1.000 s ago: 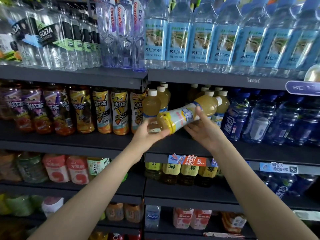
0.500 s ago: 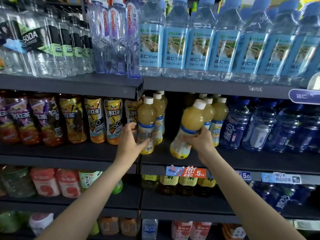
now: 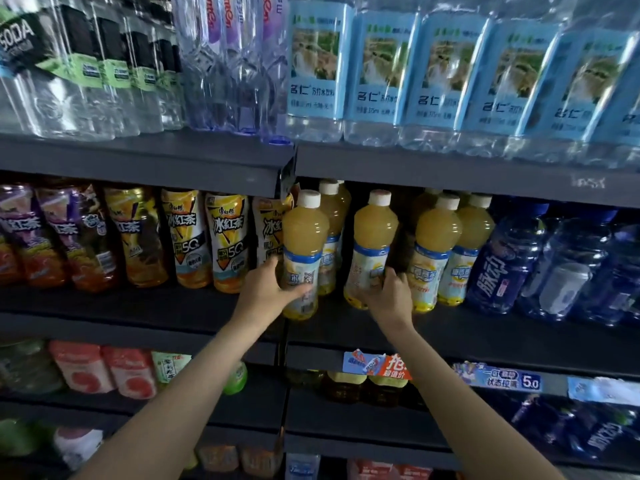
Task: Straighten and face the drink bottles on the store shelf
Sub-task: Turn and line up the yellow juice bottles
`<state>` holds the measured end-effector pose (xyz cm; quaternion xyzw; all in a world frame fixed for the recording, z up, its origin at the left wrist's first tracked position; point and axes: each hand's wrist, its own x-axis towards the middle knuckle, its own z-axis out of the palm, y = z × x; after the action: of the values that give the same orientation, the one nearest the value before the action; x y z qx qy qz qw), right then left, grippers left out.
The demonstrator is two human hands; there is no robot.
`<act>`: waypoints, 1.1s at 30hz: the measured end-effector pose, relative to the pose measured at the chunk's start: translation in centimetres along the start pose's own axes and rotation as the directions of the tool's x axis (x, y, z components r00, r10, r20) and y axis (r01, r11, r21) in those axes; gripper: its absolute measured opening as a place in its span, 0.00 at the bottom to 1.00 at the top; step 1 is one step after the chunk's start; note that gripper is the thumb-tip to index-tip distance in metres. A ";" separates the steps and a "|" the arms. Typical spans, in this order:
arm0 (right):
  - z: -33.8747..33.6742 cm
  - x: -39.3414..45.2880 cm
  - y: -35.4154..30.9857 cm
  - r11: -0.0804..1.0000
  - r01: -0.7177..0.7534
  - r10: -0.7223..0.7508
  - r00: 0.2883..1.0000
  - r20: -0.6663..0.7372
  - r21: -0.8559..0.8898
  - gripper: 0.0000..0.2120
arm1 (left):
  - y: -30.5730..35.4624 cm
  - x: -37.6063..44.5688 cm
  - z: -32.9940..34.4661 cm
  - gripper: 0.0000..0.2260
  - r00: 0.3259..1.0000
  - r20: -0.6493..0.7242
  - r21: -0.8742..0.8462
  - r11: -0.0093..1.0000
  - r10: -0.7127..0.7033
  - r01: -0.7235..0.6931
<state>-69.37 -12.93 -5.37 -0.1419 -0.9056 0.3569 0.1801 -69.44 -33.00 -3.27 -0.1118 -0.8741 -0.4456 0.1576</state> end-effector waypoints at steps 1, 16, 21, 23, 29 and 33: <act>0.3 0.5 -0.1 1.000 -0.010 0.010 1.000 -0.021 0.010 0.27 | 0.0 0.1 0.0 0.26 1.000 -0.004 0.002 1.000 0.008 -0.008; 4.7 9.7 -1.5 0.991 -0.136 0.136 0.990 -0.025 -0.007 0.18 | -0.6 0.3 0.2 0.24 1.000 -0.028 -0.081 0.997 0.005 -0.008; 3.5 6.8 -0.9 0.994 -0.022 0.019 0.999 0.030 0.110 0.20 | -0.7 0.1 0.2 0.25 1.000 -0.012 -0.090 0.996 0.016 -0.017; 2.6 4.6 -1.1 0.993 0.046 -0.042 0.998 -0.041 0.106 0.21 | -0.5 0.0 0.2 0.24 1.000 -0.014 -0.076 0.997 0.016 -0.017; -1.5 0.5 -0.7 0.939 0.345 -0.335 0.909 -0.247 -0.003 0.15 | 1.8 -1.2 1.7 0.24 0.998 0.042 0.003 0.999 0.048 -0.049; -4.8 -0.9 0.4 0.930 0.368 -0.339 0.826 -0.450 -0.025 0.13 | 4.8 -0.8 4.4 0.25 0.985 0.137 0.174 0.977 0.103 -0.127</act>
<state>-66.43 -10.10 -2.59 -0.0442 -0.8385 0.3036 0.4503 -67.81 -26.64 -2.43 -0.1757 -0.9115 -0.3458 0.1365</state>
